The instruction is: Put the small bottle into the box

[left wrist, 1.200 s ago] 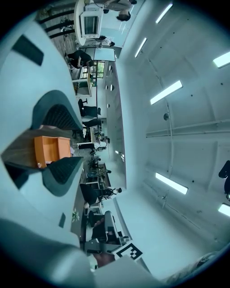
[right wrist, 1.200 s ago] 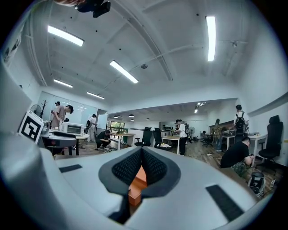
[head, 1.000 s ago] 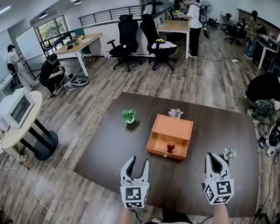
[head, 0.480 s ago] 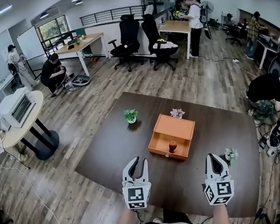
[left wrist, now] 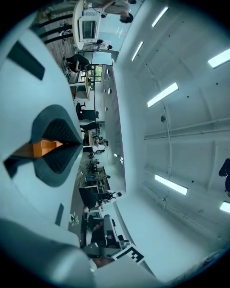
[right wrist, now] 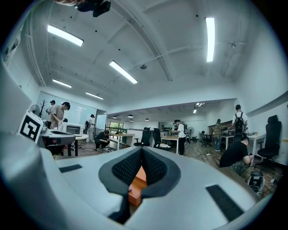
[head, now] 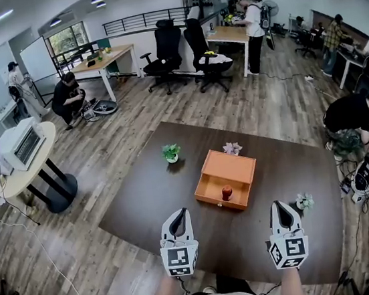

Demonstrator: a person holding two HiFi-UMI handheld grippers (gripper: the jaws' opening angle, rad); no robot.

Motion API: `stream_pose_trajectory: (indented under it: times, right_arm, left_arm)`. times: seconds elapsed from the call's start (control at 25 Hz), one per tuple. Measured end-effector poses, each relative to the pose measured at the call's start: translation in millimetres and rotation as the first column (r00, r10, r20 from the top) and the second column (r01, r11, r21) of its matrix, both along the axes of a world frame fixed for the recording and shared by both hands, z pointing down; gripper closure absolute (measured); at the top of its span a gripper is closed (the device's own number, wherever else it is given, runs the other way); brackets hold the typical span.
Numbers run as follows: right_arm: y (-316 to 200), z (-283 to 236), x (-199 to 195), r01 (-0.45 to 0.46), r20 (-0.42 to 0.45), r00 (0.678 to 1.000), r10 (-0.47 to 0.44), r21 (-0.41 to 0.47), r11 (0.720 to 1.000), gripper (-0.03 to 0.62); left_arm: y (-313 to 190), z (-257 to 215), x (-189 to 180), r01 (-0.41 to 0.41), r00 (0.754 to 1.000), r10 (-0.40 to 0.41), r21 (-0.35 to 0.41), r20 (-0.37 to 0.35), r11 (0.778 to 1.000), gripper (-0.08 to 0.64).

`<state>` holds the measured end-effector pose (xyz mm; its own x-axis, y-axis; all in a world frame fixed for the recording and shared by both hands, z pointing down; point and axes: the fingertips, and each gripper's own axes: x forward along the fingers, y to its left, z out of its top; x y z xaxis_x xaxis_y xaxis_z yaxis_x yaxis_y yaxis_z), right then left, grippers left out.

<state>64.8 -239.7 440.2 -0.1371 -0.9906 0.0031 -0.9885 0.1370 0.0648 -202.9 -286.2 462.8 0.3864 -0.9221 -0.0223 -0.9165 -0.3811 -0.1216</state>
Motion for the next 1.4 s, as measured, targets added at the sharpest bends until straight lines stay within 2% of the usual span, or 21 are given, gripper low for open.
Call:
stream_pose_trajectory:
  times: [1.4]
  right_arm:
    - [2.3,3.5,-1.6,0.004,-0.026,1.000,-0.004,0.004,1.000,0.592]
  left_arm:
    - [0.5,1.0,0.5,-0.001,1.000,0.001,0.006,-0.008,1.000,0.558]
